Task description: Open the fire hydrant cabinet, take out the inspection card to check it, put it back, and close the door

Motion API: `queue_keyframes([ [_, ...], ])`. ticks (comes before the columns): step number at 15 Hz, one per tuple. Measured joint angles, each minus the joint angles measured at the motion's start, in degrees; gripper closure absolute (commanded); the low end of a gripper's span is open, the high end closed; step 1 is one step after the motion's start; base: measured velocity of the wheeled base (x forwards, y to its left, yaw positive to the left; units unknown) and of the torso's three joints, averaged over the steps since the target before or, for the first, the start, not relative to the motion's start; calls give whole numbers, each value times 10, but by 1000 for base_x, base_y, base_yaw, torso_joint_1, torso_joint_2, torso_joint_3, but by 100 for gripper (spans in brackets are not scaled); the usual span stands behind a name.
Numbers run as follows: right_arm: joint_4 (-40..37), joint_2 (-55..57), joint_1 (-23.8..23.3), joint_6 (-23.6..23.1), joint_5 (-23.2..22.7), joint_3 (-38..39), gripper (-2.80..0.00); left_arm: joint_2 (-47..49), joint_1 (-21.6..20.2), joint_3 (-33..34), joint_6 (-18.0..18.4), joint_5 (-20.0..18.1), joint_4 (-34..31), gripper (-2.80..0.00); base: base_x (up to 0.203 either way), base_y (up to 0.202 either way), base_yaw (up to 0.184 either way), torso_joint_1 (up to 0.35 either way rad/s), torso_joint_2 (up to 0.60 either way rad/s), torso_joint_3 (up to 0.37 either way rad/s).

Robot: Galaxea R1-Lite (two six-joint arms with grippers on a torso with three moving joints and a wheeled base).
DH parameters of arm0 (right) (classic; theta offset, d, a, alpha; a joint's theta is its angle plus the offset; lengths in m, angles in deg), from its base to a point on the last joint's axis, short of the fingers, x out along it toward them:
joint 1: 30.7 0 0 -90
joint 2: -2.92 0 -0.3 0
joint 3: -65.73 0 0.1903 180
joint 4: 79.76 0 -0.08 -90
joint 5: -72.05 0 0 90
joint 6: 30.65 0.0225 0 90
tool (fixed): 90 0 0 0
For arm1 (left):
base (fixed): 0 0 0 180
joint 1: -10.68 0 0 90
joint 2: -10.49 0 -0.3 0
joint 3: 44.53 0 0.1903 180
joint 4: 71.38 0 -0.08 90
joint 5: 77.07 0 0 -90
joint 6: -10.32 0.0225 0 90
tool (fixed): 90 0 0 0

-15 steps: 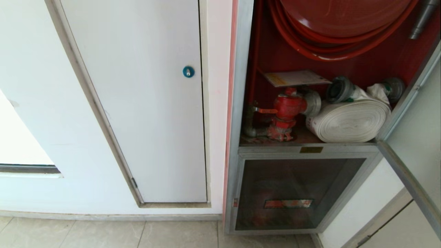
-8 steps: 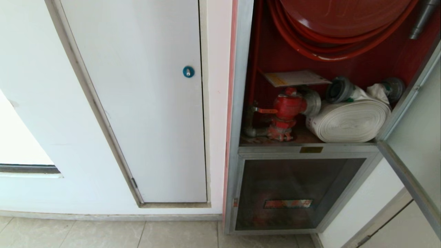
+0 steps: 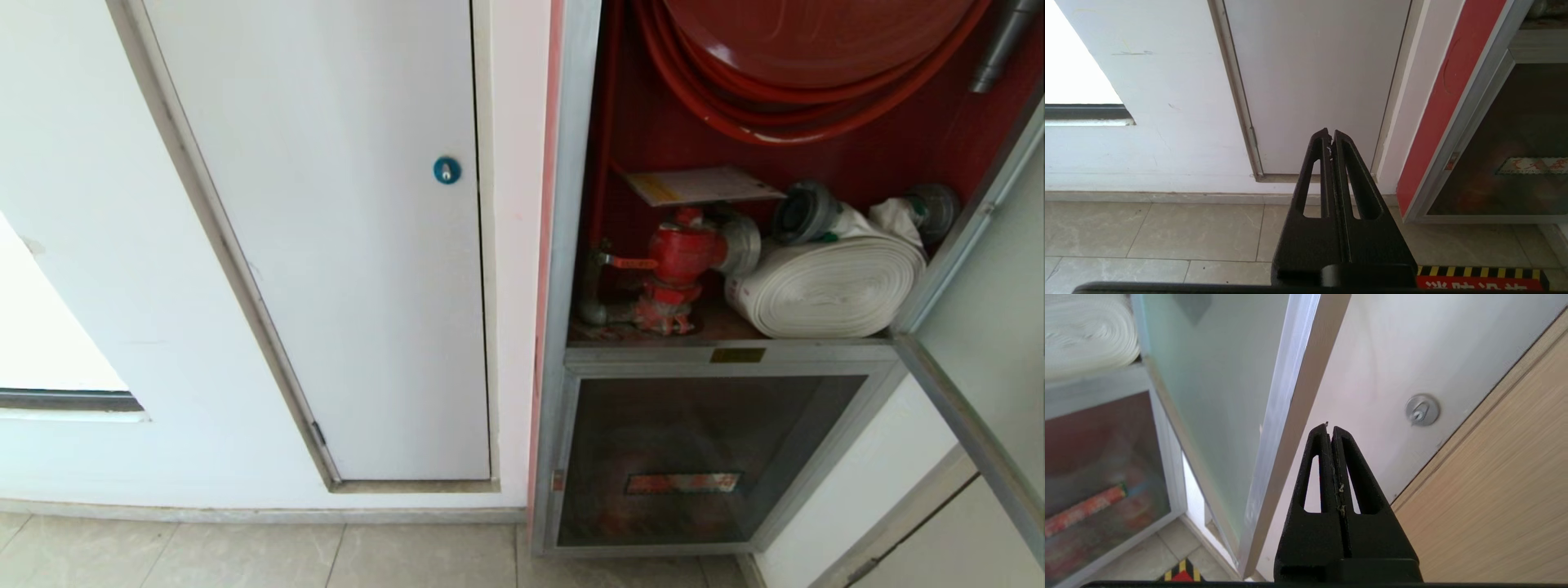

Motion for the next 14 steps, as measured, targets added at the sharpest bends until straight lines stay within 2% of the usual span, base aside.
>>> queue_keyframes([
  [4, 0, 31, -31, 0, -2, -41, 0, 0, 0, 0, 0, 0, 0, 0, 0, 0, 0, 0, 0, 0],
  [14, 1, 69, -219, 7, -10, -95, 0, 0, 0, 0, 0, 0, 0, 0, 0, 0, 0, 0, 0, 0],
])
